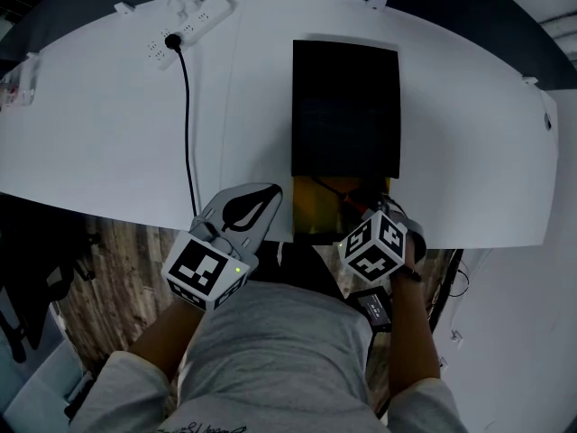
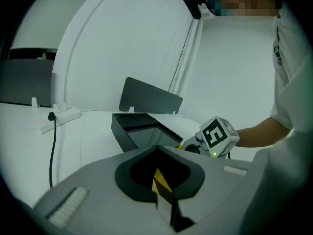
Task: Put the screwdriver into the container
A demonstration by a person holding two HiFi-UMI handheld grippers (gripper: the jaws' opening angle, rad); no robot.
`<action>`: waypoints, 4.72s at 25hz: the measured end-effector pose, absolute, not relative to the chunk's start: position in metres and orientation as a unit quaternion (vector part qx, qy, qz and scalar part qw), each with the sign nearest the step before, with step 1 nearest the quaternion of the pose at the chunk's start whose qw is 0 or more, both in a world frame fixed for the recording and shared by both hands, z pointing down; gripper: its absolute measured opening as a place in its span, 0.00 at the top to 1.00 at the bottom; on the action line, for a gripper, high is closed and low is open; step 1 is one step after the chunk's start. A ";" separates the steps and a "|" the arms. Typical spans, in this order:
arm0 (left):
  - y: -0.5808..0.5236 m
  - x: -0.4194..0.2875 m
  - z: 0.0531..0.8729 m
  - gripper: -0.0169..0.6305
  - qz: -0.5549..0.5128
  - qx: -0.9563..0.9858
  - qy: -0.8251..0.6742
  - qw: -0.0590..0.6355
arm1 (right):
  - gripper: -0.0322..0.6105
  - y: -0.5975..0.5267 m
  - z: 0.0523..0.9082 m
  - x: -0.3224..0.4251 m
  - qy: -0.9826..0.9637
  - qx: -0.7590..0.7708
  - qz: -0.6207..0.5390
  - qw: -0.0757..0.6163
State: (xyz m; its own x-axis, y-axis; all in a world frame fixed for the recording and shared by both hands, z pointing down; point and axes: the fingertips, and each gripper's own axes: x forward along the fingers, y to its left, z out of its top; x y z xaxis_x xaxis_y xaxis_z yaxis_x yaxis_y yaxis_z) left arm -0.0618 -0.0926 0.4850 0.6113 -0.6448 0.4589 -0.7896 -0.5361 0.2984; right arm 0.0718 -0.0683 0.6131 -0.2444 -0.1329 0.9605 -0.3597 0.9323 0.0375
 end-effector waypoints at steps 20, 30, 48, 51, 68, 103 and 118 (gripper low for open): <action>-0.092 -0.067 0.487 0.97 0.147 0.860 -0.422 0.249 | 0.81 -0.071 0.619 0.070 -0.766 0.163 0.098 0.615; -0.090 -0.066 0.485 0.97 0.148 0.860 -0.423 0.246 | 0.76 -0.068 0.618 0.070 -0.772 0.169 0.107 0.603; -0.090 -0.045 0.458 0.97 0.153 0.877 -0.399 0.219 | 0.76 -0.070 0.571 0.073 -0.808 0.246 0.141 0.516; -0.090 -0.039 0.451 0.97 0.150 0.882 -0.394 0.212 | 0.78 -0.072 0.555 0.078 -0.816 0.271 0.147 0.489; -0.089 -0.023 0.411 0.97 0.127 0.899 -0.377 0.183 | 0.93 -0.079 0.456 0.098 -0.856 0.371 0.156 0.325; -0.089 -0.031 0.385 0.97 0.110 0.899 -0.385 0.177 | 0.93 -0.080 0.399 0.083 -0.889 0.370 0.174 0.205; -0.089 -0.031 0.385 0.97 0.114 0.897 -0.387 0.181 | 0.93 -0.082 0.404 0.073 -0.894 0.346 0.173 0.225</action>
